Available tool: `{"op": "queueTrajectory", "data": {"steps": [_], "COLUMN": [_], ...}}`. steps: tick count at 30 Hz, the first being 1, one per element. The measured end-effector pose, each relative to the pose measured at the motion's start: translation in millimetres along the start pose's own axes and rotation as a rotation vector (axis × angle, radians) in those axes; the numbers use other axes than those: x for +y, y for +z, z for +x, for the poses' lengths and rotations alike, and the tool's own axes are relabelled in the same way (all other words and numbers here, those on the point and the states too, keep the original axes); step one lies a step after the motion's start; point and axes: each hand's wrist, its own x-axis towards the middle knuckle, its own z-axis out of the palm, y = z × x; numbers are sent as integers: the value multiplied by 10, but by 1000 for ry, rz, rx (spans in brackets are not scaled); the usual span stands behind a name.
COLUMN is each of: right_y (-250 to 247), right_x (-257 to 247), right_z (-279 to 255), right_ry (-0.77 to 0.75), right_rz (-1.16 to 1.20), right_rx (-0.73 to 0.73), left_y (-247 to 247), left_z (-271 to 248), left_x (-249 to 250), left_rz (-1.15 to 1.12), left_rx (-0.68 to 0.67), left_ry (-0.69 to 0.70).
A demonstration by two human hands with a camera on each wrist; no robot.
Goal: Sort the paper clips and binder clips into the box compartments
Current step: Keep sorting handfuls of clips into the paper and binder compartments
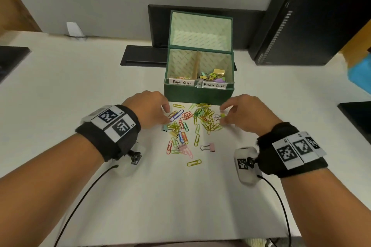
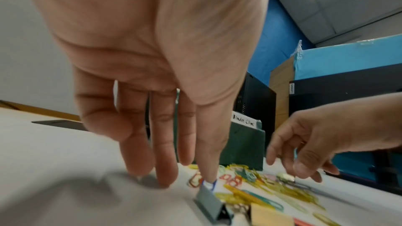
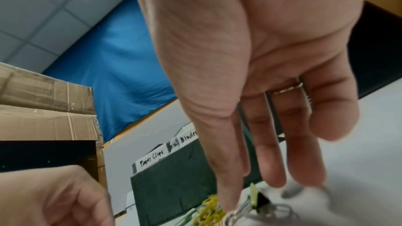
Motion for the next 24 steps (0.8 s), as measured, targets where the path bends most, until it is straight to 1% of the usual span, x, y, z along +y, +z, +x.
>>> {"op": "queueTrajectory", "data": {"steps": [3,7,11,13,15,19,20,21,22,24], "right_y": [29,34,-71,-206,-367,-578,-601,-611,-607,-551], "right_x": [-44,-34,-63,-122,-218,-402,-432,-447,-444,-403], "right_z": [36,57,-5,-53,-90,-17,32,93,158,236], "right_ry": [-25,-37,-72,-114,-151,-222,-231,-222,-196,-118], "right_rz": [-66,-67,-61,-2,77,244,262,262,230,119], "right_rx": [-35,-42,-25,7,81,423,488,514,489,334], "left_y": [13,27,51,53,44,-53,-96,-144,-196,-298], "left_z": [2,-28,-41,-42,-44,-72,-80,-89,-95,-95], "left_x": [54,71,24,-2,-16,22,51,81,119,197], "left_rz": [38,87,39,24,1,-106,-143,-182,-223,-302], "left_rx": [-41,-102,-86,-76,-58,26,56,88,117,161], "left_ry": [33,79,119,136,153,211,228,244,255,263]}}
